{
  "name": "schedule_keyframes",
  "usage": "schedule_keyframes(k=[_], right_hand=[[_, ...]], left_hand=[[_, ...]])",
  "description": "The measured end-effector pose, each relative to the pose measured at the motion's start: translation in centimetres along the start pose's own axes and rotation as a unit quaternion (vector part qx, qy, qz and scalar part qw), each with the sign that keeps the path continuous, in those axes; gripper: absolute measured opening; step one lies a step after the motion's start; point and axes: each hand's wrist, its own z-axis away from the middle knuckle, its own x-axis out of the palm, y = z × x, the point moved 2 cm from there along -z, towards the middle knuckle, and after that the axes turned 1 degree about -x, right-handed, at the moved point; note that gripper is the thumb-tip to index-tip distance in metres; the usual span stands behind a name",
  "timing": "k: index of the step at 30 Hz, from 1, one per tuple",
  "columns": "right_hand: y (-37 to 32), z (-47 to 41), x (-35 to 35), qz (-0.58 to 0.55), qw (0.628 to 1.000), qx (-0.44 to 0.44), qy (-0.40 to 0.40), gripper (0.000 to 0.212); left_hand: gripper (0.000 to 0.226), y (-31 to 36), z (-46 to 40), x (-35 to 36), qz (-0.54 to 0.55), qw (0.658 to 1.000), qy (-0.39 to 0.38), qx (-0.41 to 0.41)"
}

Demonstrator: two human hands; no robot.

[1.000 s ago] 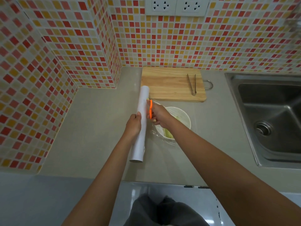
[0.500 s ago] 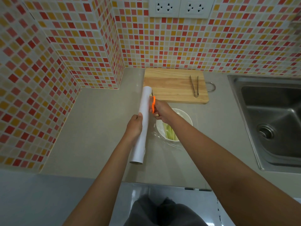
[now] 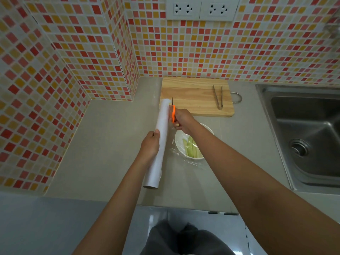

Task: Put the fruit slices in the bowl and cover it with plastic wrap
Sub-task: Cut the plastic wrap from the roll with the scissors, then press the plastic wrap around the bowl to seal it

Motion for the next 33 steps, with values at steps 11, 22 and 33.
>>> schedule_keyframes(k=[11,22,33], right_hand=[[-2.0,2.2,-5.4,-0.112,0.993,-0.043,-0.012,0.038],[9.9,6.2,-17.2,0.278,0.909,-0.013,0.312,0.035],[13.0,7.1,-16.0,0.454,0.823,0.024,0.34,0.024]], left_hand=[[0.05,-1.4,-0.8,-0.2,0.011,0.998,0.036,-0.054],[0.045,-2.8,-0.3,1.9,-0.171,0.98,0.104,-0.001],[0.038,-3.9,0.0,3.5,-0.291,0.944,0.155,0.0]])
